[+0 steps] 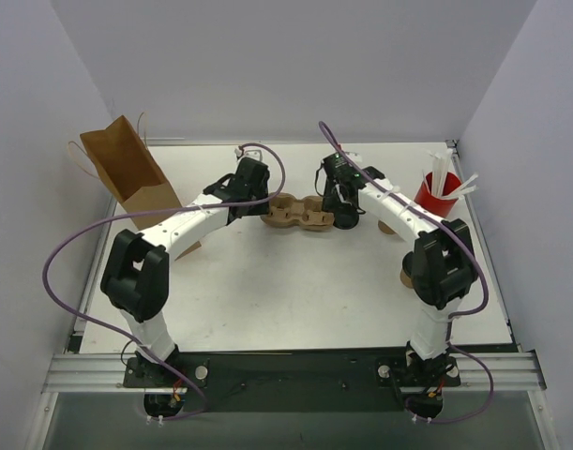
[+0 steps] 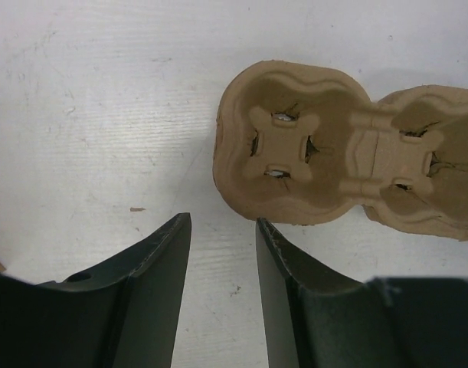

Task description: Pack the takeout coffee

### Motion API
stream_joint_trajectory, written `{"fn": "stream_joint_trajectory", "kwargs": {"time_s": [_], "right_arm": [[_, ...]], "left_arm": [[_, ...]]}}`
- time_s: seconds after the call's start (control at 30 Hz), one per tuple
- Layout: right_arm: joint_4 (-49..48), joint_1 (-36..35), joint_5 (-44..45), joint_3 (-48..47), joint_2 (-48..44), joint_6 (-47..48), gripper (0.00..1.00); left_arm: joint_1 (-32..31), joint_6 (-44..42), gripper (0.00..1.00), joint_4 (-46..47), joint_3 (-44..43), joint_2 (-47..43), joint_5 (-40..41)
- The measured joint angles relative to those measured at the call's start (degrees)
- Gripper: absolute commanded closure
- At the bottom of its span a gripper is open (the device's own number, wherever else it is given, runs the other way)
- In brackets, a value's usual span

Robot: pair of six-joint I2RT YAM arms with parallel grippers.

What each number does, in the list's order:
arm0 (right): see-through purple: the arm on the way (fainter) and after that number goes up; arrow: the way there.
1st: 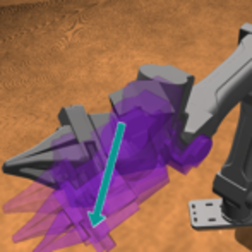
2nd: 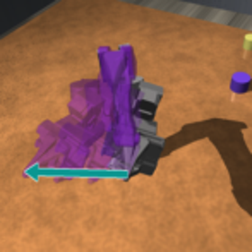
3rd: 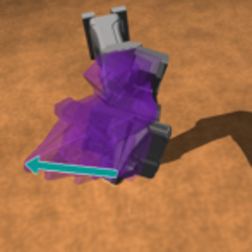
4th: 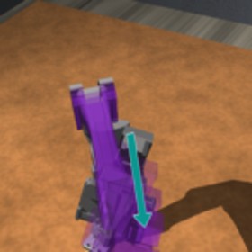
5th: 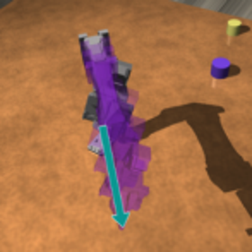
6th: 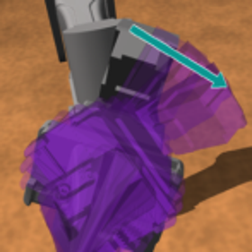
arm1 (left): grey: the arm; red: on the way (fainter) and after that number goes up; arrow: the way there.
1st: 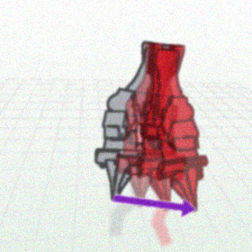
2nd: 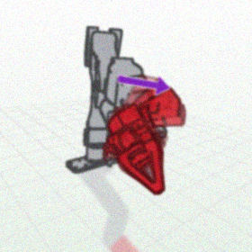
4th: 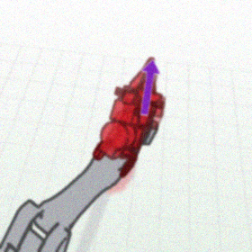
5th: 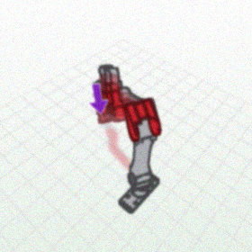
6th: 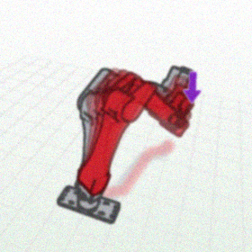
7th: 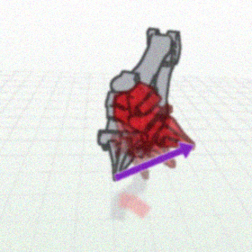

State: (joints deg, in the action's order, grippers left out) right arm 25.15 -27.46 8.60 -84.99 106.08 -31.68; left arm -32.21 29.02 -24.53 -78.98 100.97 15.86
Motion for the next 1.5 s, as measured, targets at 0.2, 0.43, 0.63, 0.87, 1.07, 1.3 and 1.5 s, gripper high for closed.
{"fn": "stream_joint_trajectory", "kwargs": {"time_s": [0.2,0.43,0.63,0.87,1.07,1.3,1.5], "right_arm": [[-0.70,-0.02,-0.02,-1.84,3.37,0.07,0.68],[-0.74,0.07,0.02,-3.91,7.41,0.70,0.75],[-0.70,0.07,0.20,-5.29,8.17,1.38,0.87],[-0.90,0.07,0.35,-6.29,8.17,1.77,0.98],[-0.66,0.07,0.42,-6.80,8.17,2.23,0.76],[-0.76,0.17,0.37,-8.09,9.64,3.06,0.76],[-0.85,0.50,0.24,-8.26,12.02,3.23,0.82]], "left_arm": [[0.00,-2.89,0.51,0.13,-3.58,3.50,0.48],[0.00,-5.84,0.51,0.39,-4.81,5.49,0.42],[0.04,-6.91,0.52,0.37,-4.81,6.32,0.31],[0.07,-7.34,0.52,0.28,-5.16,7.30,-0.04],[0.22,-7.54,0.52,0.20,-5.73,7.96,-0.02],[0.46,-7.80,0.52,0.09,-6.08,8.66,-0.02],[0.55,-7.87,0.52,0.04,-6.12,8.83,-0.04]]}}
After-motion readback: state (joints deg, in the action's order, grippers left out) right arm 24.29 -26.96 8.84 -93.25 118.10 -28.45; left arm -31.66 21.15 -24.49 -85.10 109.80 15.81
